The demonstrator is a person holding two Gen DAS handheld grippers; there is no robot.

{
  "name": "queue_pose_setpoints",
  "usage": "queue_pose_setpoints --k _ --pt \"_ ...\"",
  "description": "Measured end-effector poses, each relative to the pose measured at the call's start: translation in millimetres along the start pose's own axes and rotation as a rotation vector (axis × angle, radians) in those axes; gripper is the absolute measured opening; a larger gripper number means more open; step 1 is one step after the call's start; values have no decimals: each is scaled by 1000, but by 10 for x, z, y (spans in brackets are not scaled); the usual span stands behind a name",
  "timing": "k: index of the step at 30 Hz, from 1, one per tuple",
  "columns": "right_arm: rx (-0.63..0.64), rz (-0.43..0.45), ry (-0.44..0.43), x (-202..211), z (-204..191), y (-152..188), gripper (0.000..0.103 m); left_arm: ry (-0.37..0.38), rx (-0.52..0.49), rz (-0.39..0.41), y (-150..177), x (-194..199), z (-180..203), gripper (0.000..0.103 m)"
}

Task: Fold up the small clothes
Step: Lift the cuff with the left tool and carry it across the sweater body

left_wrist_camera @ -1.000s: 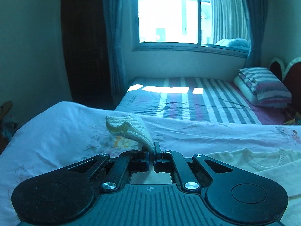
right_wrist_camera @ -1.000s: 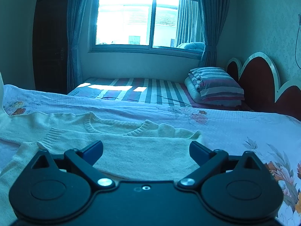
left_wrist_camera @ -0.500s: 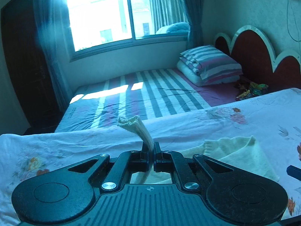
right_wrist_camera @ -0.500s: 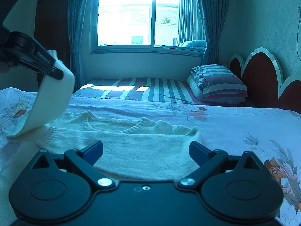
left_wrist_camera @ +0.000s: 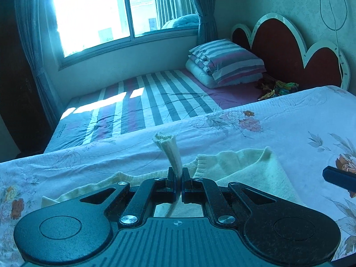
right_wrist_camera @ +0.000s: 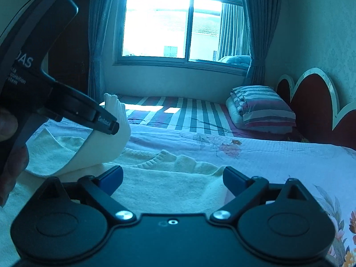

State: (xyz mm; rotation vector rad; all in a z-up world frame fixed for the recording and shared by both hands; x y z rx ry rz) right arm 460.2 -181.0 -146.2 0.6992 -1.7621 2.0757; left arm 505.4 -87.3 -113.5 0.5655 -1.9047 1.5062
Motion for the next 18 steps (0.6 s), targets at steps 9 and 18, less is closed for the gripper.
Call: queue_pose_setpoints --k 9,18 --pt "0 -4 7 -95 138 -77 97 -42 -6 -32 -3 -223 0 4" --pt "-9 -11 7 -141 265 -19 97 -34 -24 -54 -10 -327 211 4"
Point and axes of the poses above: each gripper's, at about its wrist camera, not at the fingertips, and x roughly against the way its jaws point, z to its right, y to its underside, the point moved 7 cm from there along -x, roughly the way its jaws point, and after that the axes turned 9 degrees about -z, right-handed, at the moved point
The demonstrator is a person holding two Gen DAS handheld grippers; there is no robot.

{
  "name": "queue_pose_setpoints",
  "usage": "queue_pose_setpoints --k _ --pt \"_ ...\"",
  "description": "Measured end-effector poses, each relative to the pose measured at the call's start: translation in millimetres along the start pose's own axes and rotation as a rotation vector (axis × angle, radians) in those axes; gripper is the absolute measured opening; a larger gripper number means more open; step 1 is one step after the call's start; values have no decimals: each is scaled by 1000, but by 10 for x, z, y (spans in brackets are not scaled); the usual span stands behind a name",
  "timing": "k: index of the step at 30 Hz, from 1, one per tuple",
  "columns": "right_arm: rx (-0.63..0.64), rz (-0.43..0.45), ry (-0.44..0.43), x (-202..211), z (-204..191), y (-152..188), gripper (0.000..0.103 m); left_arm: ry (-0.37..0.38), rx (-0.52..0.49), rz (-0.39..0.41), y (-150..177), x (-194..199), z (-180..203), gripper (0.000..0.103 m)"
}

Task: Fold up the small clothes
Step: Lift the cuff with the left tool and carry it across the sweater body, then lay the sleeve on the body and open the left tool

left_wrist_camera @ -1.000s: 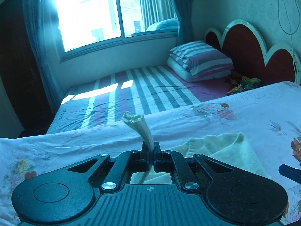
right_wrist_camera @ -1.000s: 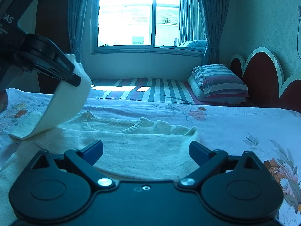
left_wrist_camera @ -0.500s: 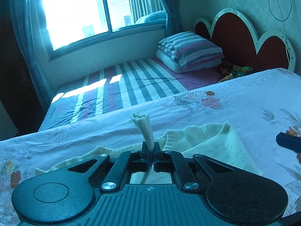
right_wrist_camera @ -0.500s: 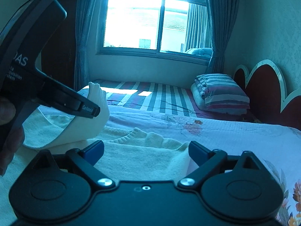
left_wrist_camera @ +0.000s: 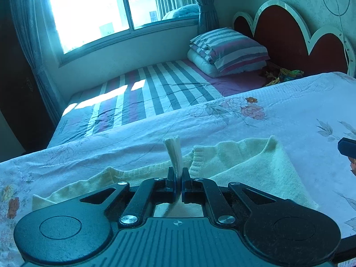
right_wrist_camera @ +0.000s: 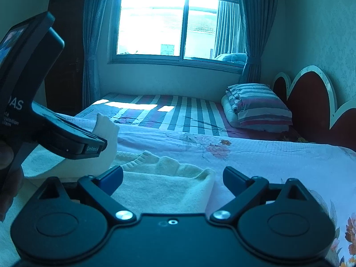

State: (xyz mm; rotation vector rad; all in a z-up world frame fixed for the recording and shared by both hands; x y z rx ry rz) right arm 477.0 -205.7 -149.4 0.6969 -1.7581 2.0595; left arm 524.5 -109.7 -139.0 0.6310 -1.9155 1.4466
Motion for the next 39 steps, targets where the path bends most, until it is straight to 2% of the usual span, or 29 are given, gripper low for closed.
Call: queue_pose_setpoints --k 2,10,26,30,34,39 --pt "-2 -2 -1 4 34 22 97 -25 -18 -5 -10 -34 60 4" --pt "-18 -12 -3 16 208 102 97 -11 -57 -43 45 -225 337 4" --pt "-23 -11 37 -1 595 137 97 15 -70 -73 23 -415 734 4" --pt "-16 -19 23 -12 641 207 96 20 -64 -101 58 -529 824 4" --pt "-28 -28 4 18 667 313 95 8 -75 -94 71 -591 900 4" --pt "-22 -53 14 36 749 446 95 36 -88 -76 65 -498 1010 4"
Point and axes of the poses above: each gripper's, at about its wrist camera, not at the fingertips, and x roughly against the way its jaws point, z to its right, y to its underside, the point moved 7 cm from there along -x, roughly the way its jaws point, and after that the axes turned 9 degrees about -z, right-handed, at the moved point
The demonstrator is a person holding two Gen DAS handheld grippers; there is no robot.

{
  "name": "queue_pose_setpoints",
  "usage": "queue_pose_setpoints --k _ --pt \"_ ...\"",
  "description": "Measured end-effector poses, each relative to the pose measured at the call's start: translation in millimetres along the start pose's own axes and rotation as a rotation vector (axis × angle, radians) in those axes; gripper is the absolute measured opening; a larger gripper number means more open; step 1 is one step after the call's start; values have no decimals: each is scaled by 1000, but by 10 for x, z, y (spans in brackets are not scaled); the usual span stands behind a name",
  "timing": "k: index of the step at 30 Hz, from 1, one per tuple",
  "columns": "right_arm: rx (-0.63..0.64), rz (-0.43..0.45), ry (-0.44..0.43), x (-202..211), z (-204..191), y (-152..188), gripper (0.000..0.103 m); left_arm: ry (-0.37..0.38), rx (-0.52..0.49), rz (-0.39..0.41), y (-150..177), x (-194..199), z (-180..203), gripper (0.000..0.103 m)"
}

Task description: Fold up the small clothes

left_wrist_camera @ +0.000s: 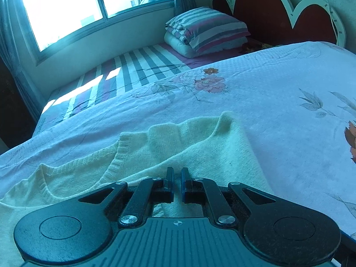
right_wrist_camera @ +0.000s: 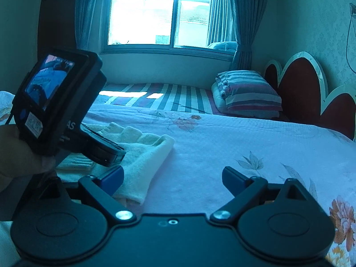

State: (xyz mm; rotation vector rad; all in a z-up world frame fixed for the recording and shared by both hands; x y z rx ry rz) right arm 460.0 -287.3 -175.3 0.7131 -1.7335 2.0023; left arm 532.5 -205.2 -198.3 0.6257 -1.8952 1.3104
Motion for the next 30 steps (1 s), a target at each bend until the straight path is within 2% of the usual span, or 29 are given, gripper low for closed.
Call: queue_pose_setpoints --k 1,3,4,5,6,7,8,10,13,15,19,23,30 --pt "2 4 1 0 24 -24 95 19 1 0 -5 31 17 4" --pt "0 20 -3 -16 54 -152 95 12 10 32 -3 154 -5 4" --pt "17 31 -11 -21 43 -230 95 11 19 50 1 230 -41 19" --pt "36 46 -6 -26 39 -313 95 2 39 68 2 320 -112 78" --pt "39 61 -7 -31 46 -392 97 -25 70 94 3 404 -213 100" --pt "25 71 -17 -45 62 -460 98 -77 106 155 12 497 -332 103" --pt "7 71 -32 -83 65 -509 100 -117 114 181 28 554 -431 103" --pt "-1 73 -54 -186 4 -549 100 -106 99 161 51 529 -533 103" --pt "-46 54 -86 -375 -118 -552 99 -177 81 110 78 372 -709 103" --pt "-87 52 -110 -456 -189 -551 99 -148 126 67 118 256 -840 103" --pt "-107 33 -134 -570 -305 -505 99 -205 122 56 188 156 -953 103" --pt "-128 16 -142 -626 -417 -497 99 -203 165 21 277 88 -1065 103" --pt "-165 22 -162 -603 -647 -552 100 -235 199 42 342 197 -1327 103"
Point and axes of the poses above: each gripper's, at about its wrist camera, not at the fingertips, and x roughly against the way its jaws point, z to its right, y to its underside, the point moved 7 cm from there along -x, roughly the way its jaws point, and after that the axes turned 9 degrees about -z, right-handed, at the moved point
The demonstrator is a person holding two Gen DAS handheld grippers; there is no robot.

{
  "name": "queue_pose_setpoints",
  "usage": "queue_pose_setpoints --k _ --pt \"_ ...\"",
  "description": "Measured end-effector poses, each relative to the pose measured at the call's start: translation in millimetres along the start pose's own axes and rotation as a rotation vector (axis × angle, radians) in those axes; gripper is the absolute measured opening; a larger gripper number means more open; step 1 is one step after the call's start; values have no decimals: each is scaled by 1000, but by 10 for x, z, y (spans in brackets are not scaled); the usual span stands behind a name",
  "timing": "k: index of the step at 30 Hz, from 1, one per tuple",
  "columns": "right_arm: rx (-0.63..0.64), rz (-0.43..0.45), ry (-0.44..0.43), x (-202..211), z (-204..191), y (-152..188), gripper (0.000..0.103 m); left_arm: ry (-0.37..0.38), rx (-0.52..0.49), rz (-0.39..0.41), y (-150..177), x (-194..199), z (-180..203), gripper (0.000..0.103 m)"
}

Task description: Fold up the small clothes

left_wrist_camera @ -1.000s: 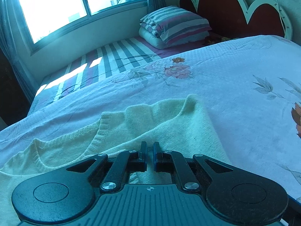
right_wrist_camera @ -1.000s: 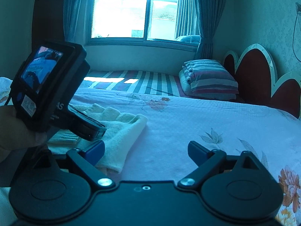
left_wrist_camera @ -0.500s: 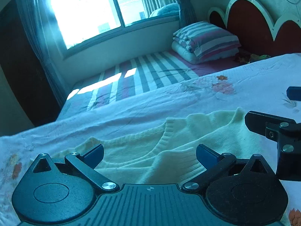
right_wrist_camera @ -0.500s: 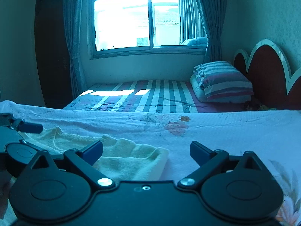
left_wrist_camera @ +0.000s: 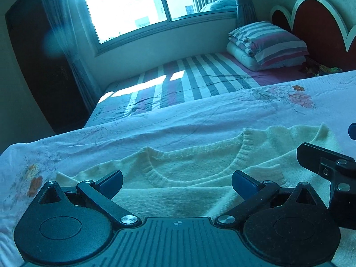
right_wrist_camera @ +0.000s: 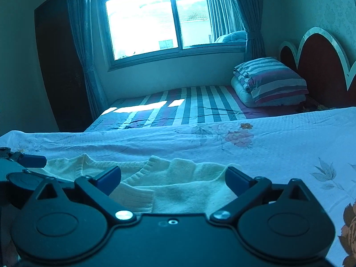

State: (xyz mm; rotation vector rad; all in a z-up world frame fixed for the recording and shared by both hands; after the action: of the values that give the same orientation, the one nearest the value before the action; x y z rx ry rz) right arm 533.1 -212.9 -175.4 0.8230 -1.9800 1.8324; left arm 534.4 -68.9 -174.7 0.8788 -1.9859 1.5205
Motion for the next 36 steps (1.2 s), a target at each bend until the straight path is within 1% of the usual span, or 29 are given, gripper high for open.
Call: queue_pose_setpoints --k 6,9,11,14,15,16,18,20,22,23,25,27,28,29,30,31,32,33,34,36 --pt "-31 13 -19 92 -283 90 100 -3 0 6 86 71 -283 103" --pt "8 24 7 133 -494 179 101 -18 -12 18 185 114 -473 103" --pt "19 -16 13 50 -626 246 101 -33 -10 13 260 104 -649 103" --pt "30 -69 33 -49 -677 308 96 -49 21 0 369 58 -943 103" --pt "28 -88 36 -77 -676 328 91 -53 34 -6 414 34 -1039 103" --pt "22 -107 38 -101 -662 339 89 -55 38 -17 451 4 -1114 103" --pt "0 -149 49 -171 -615 361 79 -58 46 -25 510 -35 -1247 103" --pt "-25 -187 65 -253 -559 390 77 -56 55 -19 542 -50 -1352 103" --pt "-95 -226 58 -318 -460 454 76 -53 69 -15 572 -69 -1457 103" --pt "-113 -232 51 -329 -437 472 76 -51 69 -18 583 -86 -1491 103" --pt "-108 -240 33 -326 -486 464 73 -50 70 -26 599 -140 -1543 103" --pt "-132 -247 9 -324 -523 452 57 -49 67 -32 604 -189 -1583 103" --pt "-141 -258 8 -335 -533 450 52 -51 66 -32 607 -202 -1596 103" --pt "-153 -264 7 -343 -524 442 41 -50 64 -36 611 -227 -1607 103" --pt "-172 -264 1 -342 -504 444 37 -47 64 -40 613 -252 -1615 103" --pt "-203 -269 -13 -347 -464 442 34 -46 68 -44 620 -272 -1625 103" --pt "-225 -274 -23 -349 -428 446 29 -44 71 -51 627 -297 -1638 103" --pt "-250 -279 -33 -348 -391 446 20 -43 76 -55 637 -315 -1644 103" --pt "-280 -284 -43 -342 -347 446 15 -41 79 -62 647 -329 -1646 103" --pt "-310 -283 -66 -320 -298 449 11 -32 76 -61 659 -330 -1637 103"
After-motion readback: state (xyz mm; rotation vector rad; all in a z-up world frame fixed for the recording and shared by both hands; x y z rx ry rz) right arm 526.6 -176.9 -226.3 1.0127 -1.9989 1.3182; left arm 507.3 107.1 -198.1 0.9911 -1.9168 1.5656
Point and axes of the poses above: each gripper's, at about its wrist camera, not at the fingertips, and x roughly against the way its jaws point, z to its right, y to its underside, the point moved 7 cm from there along -x, roughly the way its jaws point, and after that the axes turned 9 degrees about -z, right-handed, at the moved point
